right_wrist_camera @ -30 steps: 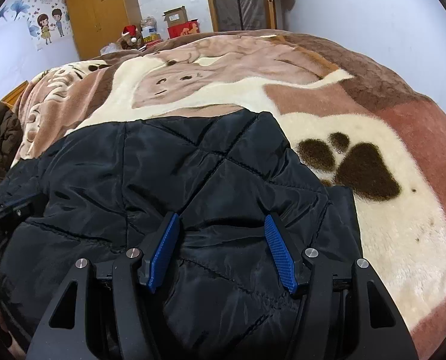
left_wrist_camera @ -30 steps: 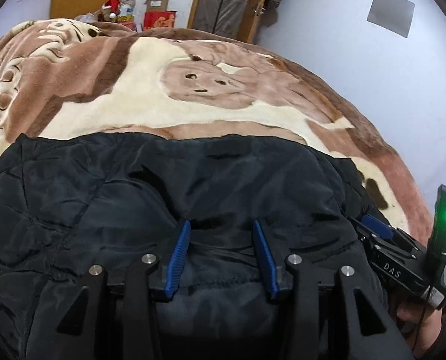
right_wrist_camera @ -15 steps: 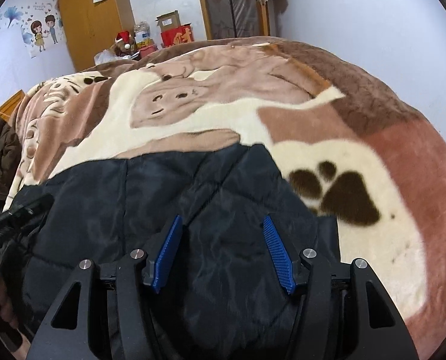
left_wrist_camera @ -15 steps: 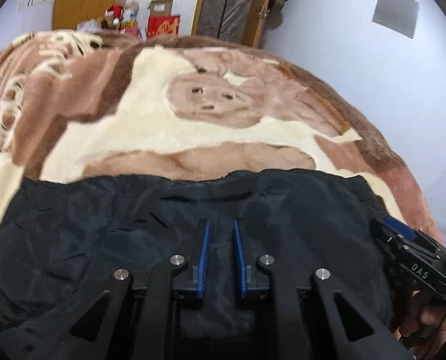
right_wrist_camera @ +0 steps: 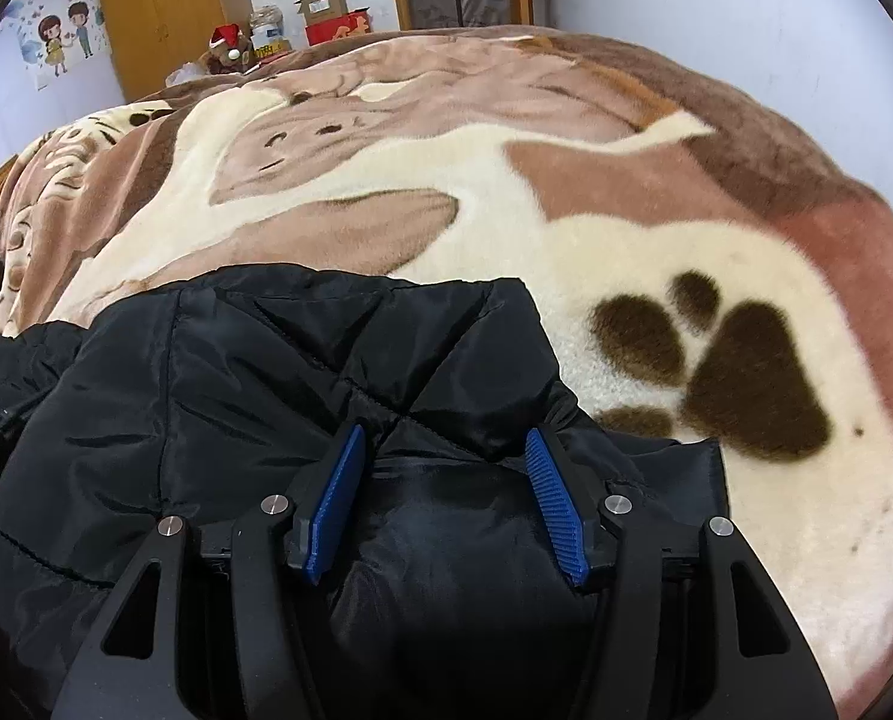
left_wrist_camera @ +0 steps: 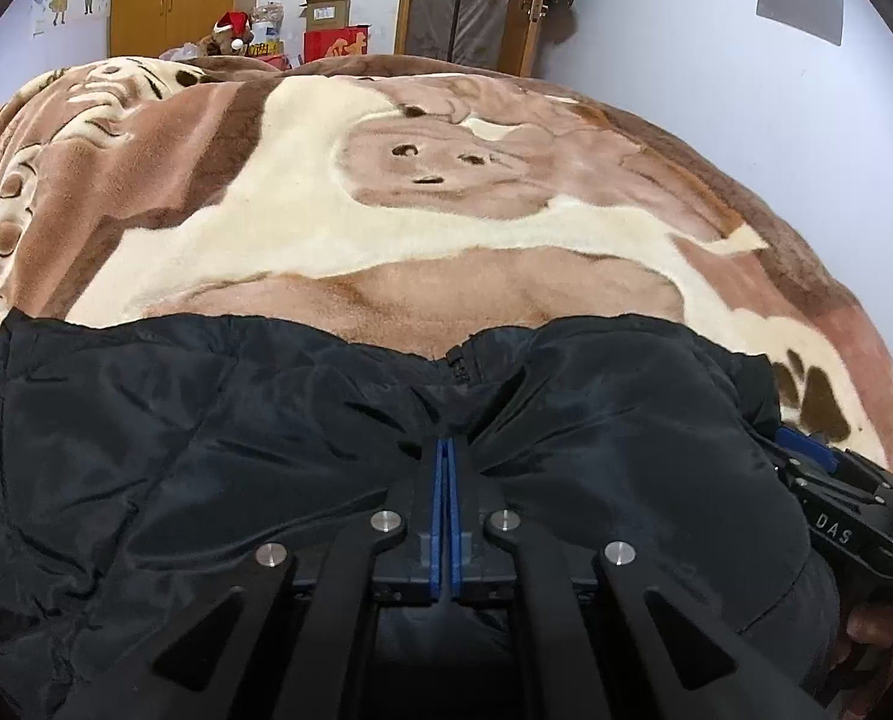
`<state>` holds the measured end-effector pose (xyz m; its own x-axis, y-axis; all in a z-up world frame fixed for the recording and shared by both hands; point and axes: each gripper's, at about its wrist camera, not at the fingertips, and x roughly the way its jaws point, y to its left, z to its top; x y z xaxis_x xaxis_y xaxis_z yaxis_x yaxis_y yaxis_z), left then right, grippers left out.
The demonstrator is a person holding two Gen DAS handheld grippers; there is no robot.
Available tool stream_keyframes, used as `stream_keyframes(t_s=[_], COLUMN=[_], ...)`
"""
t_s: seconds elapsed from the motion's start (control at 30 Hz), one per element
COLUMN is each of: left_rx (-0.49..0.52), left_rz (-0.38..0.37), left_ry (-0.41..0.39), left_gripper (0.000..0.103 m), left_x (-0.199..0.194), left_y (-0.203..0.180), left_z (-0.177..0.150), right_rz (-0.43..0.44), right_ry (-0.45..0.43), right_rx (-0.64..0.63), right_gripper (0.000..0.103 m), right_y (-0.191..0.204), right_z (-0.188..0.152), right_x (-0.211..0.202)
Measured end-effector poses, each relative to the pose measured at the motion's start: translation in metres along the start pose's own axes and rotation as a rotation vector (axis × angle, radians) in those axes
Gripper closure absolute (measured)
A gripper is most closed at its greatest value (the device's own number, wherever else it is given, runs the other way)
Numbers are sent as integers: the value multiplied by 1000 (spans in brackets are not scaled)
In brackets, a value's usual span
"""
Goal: Fold large clothes
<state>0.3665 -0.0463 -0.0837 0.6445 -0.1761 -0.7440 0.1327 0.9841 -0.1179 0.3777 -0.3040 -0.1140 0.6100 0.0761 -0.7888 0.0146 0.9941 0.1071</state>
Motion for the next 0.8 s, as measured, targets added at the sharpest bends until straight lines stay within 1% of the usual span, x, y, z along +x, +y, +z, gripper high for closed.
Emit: stream_keyframes(t_s=[0.07,0.13,0.17,0.3,0.33,0.4,0.47,0.53,0.57,0.67,0.8], left_rx=[3,1,-3,-48,-62,-78,-84,-83,-77,-65,-52], left_rz=[4,0,-5,-44,-53,-58,-51,-39,-32,-21,-3], left_ry=[3,10,11,16,12,-1,-7,-7,-9,-15,-25], left_gripper=[101,101,101,101,101,101,101,101,101,101,101], left_x=[0,-4,-6,-22,-27,-38,-47,-51,-54,-58,-58], left_y=[0,2,3,15,19,25,33,40,43,51,60], left_z=[1,2,2,4,5,5,4,1,0,-3,-8], right_rz=[16,65,103,295,325,388,394,378,377,330,289], right_ry=[10,16,8,-108,-123,-107,-93,-89,-85,-107,-109], right_rx=[10,61,96,234,249,269,254,241,237,174,118], right_gripper=[47,47,47,47,47,47,47,47,49,55,59], right_y=[-1,-8,-12,-26,-26,-22,-14,-5,-2,10,17], right_z=[3,7,10,14,14,12,10,8,7,5,2], right_x=[-3,-14,-21,-67,-73,-80,-80,-77,-74,-74,-68])
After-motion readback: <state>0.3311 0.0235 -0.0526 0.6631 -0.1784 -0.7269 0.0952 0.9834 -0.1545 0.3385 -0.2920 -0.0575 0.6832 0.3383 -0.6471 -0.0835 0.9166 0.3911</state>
